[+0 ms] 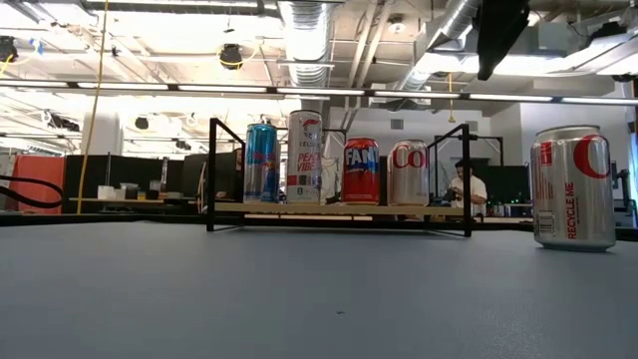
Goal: Place canned beverage on shelf
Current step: Move the red-silver soda can, then move the orange soda can
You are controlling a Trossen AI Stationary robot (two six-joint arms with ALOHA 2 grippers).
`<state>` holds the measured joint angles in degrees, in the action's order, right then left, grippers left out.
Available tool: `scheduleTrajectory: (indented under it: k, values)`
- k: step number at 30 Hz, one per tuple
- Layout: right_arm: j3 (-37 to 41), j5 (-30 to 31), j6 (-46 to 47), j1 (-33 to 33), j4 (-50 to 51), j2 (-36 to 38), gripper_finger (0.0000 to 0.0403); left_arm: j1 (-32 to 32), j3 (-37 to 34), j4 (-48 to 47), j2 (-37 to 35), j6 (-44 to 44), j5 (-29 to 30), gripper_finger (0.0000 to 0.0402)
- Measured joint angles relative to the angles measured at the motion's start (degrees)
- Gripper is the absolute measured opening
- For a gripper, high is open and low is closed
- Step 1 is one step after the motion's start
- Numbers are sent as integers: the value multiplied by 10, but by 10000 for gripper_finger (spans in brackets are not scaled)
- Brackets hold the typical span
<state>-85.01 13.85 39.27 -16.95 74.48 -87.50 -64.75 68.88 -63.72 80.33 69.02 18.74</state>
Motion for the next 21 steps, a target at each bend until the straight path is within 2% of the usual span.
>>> scheduleTrajectory:
  k: [7,9,11,14,17,21]
  values:
    - [0,1,2,0,0,0,352,0,0,0,-3,12,1,302]
    - [0,2,2,0,0,0,352,-1,-3,3,-4,20,40,302]
    - [0,6,11,0,-1,0,352,6,-18,2,-4,78,81,302]
    - [0,10,31,-3,-2,0,352,38,-52,-1,-4,196,41,302]
    - [0,10,34,-8,-2,0,352,55,-80,26,-4,270,12,302]
    - [0,14,34,-15,-2,0,352,80,-123,104,-4,299,-17,302]
